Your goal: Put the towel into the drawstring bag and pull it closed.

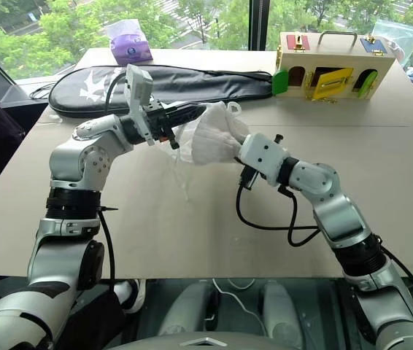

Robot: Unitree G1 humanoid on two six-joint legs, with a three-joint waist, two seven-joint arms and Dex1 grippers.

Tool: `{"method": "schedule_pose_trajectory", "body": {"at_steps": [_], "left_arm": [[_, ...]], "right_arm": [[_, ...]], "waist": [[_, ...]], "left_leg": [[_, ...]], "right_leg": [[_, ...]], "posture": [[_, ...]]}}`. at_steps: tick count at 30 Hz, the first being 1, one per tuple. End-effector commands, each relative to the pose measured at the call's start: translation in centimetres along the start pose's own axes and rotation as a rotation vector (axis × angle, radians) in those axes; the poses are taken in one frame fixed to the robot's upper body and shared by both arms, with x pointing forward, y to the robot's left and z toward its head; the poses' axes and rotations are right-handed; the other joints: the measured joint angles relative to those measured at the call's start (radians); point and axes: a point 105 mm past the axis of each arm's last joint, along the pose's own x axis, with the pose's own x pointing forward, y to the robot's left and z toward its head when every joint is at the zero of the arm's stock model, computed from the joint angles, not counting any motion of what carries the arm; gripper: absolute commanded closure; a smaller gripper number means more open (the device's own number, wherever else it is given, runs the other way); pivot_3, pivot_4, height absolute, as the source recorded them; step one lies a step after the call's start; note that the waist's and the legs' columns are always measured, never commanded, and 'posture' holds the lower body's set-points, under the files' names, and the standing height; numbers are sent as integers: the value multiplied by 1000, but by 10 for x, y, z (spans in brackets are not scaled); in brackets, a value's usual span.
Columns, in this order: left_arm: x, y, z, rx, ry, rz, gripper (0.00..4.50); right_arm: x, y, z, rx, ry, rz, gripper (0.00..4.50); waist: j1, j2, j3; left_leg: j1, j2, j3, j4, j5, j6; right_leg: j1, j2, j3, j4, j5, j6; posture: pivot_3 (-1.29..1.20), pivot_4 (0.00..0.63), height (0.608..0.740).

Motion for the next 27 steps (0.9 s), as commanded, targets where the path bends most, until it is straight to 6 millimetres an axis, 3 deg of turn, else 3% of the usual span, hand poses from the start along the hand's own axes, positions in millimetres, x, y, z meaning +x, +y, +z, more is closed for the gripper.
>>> {"method": "schedule_pose_trajectory", "body": {"at_steps": [1,8,15,19,23,27], "left_arm": [[-1,5,19,9,-61,35,4500],[2,-1,19,14,-71,10,4500],[-3,-30,8,-3,-27,-139,4500],[-6,-40,2,-35,4,-185,4500],[-3,-48,-3,-55,10,-212,4500],[2,-55,-5,-69,3,-238,4500]], "right_arm": [[0,8,19,-111,-58,42,4492],[5,14,16,-132,-53,80,4492],[11,-27,-7,195,70,-169,4492],[12,-40,-6,458,40,-280,4492],[21,-31,11,688,-47,-251,4492],[25,-10,19,731,-17,-102,4492]], "waist": [[-1,0,0],[0,0,0],[-1,0,0],[0,0,0],[0,0,0],[0,0,0]], "left_leg": [[0,0,0,0,0,0],[0,0,0,0,0,0],[0,0,0,0,2,-4],[0,0,0,0,2,-4],[0,0,0,-1,2,-4],[0,0,0,-1,2,-3]], "right_leg": [[0,0,0,0,0,0],[0,0,0,0,0,0],[0,0,1,0,0,0],[0,0,0,0,0,0],[0,0,0,0,0,0],[0,0,0,0,0,0]], "posture": [[0,150,740],[0,150,740],[0,150,740],[0,150,740],[0,150,740],[0,150,740]]}}
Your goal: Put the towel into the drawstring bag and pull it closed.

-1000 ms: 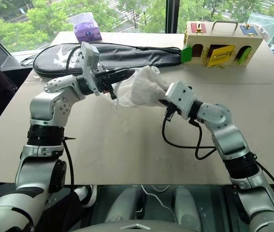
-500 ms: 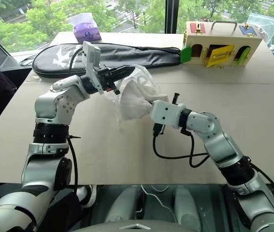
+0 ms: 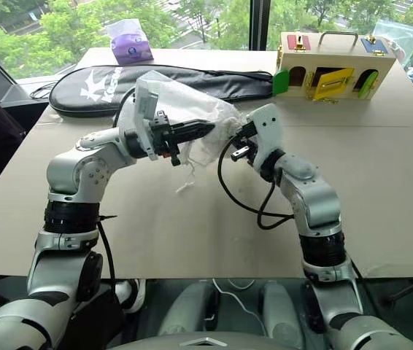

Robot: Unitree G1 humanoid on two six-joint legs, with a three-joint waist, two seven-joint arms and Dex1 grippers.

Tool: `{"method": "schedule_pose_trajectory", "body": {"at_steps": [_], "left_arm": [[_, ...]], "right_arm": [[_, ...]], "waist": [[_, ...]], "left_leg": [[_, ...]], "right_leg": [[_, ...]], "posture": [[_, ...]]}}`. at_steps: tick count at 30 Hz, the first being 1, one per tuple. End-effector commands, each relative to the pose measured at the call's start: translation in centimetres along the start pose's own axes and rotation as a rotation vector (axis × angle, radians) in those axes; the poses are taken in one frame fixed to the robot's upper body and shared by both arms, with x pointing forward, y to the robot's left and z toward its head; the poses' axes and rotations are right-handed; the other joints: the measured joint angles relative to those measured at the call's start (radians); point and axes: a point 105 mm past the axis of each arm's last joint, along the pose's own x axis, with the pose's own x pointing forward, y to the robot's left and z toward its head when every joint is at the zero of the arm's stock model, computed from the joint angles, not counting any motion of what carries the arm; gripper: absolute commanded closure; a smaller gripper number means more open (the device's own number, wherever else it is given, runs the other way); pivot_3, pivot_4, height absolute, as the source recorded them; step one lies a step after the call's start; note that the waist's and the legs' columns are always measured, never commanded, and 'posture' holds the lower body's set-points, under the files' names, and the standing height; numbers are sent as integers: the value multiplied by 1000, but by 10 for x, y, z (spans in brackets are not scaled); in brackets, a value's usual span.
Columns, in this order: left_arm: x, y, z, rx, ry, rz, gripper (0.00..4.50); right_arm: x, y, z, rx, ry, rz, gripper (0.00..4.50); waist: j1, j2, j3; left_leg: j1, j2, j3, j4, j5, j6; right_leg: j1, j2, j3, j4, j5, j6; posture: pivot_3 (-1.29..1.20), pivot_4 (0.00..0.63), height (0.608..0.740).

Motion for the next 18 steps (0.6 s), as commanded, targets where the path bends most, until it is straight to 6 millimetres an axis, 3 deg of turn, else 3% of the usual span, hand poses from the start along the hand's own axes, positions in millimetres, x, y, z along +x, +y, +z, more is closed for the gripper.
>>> {"method": "schedule_pose_trajectory", "body": {"at_steps": [1,4,6,12,18], "left_arm": [[7,-14,9,35,-35,-57,4500],[11,-15,10,40,-53,-61,4500],[12,-16,10,40,-62,-65,4500],[7,-23,2,12,-40,-105,4500],[4,-18,9,8,-54,-83,4500]], "right_arm": [[-5,21,12,-96,22,111,4492],[-9,30,0,-235,94,172,4492],[-9,33,0,-184,85,187,4492],[-6,12,21,454,-114,106,4492],[-11,-5,11,984,-258,131,4492]], "waist": [[0,0,0],[-1,0,0],[-4,0,0],[-12,0,0],[3,0,0]], "left_leg": [[0,0,0,0,0,0],[0,-1,0,0,-2,3],[0,0,0,0,-2,3],[1,2,-1,-1,-1,2],[0,-2,0,-1,-1,2]], "right_leg": [[0,0,0,0,0,0],[0,0,0,0,0,0],[0,0,0,0,0,0],[-1,1,0,1,0,0],[0,-2,0,-1,0,0]], "posture": [[0,150,740],[0,150,740],[0,150,740],[0,150,740],[0,150,740]]}}
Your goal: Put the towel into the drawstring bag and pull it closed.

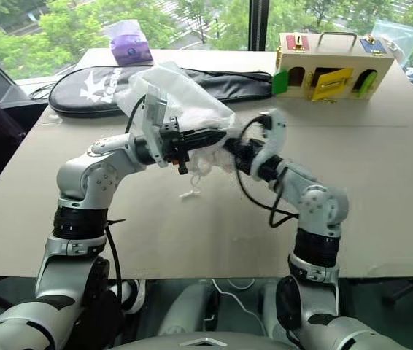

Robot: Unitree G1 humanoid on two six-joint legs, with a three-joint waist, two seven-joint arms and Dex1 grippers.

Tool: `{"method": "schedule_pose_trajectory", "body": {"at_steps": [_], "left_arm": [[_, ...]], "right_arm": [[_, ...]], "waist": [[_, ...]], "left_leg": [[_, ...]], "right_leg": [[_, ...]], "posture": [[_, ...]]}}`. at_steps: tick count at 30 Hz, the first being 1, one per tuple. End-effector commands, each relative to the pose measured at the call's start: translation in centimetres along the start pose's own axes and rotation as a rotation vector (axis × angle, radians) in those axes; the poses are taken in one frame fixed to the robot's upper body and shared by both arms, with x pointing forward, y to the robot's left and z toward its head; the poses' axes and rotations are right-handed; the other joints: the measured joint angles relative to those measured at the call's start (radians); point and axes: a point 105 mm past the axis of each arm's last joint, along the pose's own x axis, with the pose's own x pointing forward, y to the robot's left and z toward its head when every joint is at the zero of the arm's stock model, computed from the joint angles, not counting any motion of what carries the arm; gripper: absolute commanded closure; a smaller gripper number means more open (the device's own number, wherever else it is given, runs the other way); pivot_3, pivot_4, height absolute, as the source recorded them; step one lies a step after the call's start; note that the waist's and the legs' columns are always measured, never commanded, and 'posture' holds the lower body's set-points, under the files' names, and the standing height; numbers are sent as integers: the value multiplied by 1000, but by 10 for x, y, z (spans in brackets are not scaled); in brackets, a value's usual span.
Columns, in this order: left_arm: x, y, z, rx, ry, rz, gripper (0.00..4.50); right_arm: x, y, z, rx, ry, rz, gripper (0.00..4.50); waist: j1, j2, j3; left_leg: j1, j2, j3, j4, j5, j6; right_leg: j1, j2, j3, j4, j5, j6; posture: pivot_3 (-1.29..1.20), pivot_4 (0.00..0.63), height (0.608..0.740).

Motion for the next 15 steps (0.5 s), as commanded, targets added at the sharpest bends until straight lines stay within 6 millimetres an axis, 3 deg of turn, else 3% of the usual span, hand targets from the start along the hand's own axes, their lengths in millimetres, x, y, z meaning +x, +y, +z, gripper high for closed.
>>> {"method": "schedule_pose_trajectory", "body": {"at_steps": [1,10,15], "left_arm": [[2,-4,17,30,-46,-19,4500],[9,-20,9,-49,-57,-83,4500],[14,-24,4,-72,-68,-96,4500]], "right_arm": [[7,24,-1,304,-104,161,4492],[17,48,5,860,-220,278,4492],[28,57,5,974,-196,251,4492]], "waist": [[-3,0,0],[-34,1,0],[-35,1,0]], "left_leg": [[0,0,0,0,0,0],[3,2,2,-6,0,0],[4,2,5,-6,0,0]], "right_leg": [[0,0,0,0,0,0],[-1,2,3,1,0,0],[-1,2,5,1,0,0]], "posture": [[0,150,740],[0,150,740],[0,150,740]]}}
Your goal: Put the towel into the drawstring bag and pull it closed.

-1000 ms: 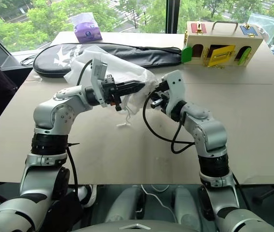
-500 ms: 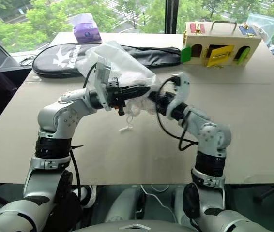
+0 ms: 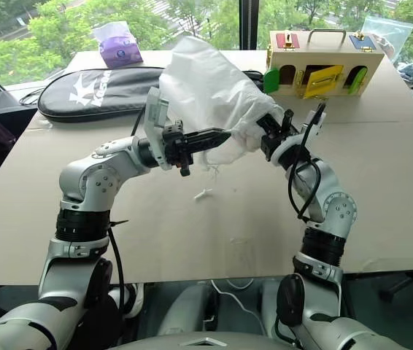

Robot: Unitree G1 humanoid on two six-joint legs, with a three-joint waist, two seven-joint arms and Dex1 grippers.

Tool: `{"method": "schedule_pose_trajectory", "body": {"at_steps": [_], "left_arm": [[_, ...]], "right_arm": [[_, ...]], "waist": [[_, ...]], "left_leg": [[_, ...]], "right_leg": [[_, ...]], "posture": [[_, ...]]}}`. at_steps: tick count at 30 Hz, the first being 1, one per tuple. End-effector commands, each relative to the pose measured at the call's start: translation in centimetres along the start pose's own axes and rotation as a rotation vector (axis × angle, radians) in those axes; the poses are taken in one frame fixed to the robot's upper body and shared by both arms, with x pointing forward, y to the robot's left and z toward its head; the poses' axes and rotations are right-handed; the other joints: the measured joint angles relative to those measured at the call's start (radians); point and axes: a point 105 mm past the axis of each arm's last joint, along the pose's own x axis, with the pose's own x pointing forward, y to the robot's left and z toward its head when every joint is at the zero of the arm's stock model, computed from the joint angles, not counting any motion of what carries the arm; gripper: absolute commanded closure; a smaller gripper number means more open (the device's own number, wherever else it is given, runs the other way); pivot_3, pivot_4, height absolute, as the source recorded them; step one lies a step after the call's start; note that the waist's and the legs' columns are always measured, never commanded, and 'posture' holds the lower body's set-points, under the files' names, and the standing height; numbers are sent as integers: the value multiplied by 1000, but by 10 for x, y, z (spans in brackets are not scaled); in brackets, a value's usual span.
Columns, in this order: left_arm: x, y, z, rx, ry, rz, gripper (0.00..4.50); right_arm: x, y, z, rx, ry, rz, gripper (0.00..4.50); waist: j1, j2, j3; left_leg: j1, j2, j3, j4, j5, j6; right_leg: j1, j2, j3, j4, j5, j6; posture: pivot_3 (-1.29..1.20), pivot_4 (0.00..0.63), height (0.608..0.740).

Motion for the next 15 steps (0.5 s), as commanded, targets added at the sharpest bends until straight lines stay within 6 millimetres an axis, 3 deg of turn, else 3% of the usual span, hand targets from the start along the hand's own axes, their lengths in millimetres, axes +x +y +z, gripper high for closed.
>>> {"method": "schedule_pose_trajectory", "body": {"at_steps": [1,4,5,10,13,15], "left_arm": [[4,-8,4,18,-23,-28,4500],[6,-3,10,25,-56,-12,4500],[6,0,13,32,-68,0,4500],[4,12,20,55,-93,43,4500],[4,15,22,57,-100,47,4500],[6,14,23,54,-101,36,4500]], "right_arm": [[19,10,-55,319,65,90,4492],[19,3,-63,97,125,35,4492],[17,-1,-67,-92,163,14,4492],[12,-10,-77,-658,254,46,4492],[8,-11,-82,-871,298,118,4492],[5,-13,-84,-895,316,139,4492]], "waist": [[1,0,0],[0,0,0],[0,0,0],[4,0,0],[4,0,0],[5,0,0]], "left_leg": [[0,0,0,0,0,0],[0,0,0,0,0,0],[0,0,1,0,0,0],[0,0,1,0,0,0],[0,0,2,0,0,0],[0,0,1,0,0,0]], "right_leg": [[0,0,0,0,0,0],[0,0,0,0,0,0],[0,0,1,0,0,0],[0,1,0,-1,0,0],[0,1,1,-2,0,0],[0,1,1,-1,0,0]], "posture": [[0,150,740],[0,150,740],[0,150,740],[0,150,740],[0,150,740],[0,150,740]]}}
